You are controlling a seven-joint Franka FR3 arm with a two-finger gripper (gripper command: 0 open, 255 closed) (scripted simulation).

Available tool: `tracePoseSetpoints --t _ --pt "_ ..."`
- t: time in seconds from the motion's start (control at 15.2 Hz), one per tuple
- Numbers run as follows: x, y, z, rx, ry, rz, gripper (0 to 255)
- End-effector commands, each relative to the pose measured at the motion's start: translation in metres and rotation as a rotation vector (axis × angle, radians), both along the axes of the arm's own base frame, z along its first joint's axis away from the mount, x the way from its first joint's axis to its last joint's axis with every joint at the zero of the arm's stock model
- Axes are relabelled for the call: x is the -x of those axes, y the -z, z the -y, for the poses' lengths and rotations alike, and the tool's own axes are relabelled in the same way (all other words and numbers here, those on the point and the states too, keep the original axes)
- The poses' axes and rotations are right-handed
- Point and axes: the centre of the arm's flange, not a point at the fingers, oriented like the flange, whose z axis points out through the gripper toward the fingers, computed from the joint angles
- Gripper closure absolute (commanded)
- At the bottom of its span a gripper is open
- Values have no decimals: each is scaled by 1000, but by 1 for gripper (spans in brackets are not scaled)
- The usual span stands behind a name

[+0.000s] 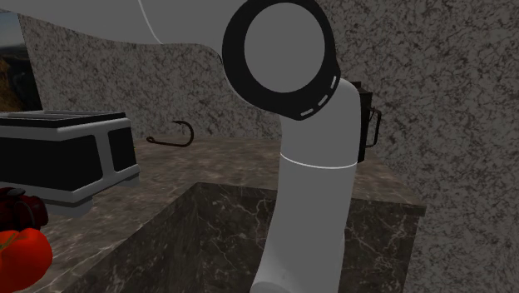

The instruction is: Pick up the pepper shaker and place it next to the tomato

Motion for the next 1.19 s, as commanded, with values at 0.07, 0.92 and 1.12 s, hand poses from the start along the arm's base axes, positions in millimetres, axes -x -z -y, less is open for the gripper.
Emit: tracePoseSetpoints --t 0.07,0.92,1.12 --pt "0 0 0 0 0 0 0" --pt "0 -50 -5 0 0 0 0" --pt "0 -50 -5 0 0 0 0"
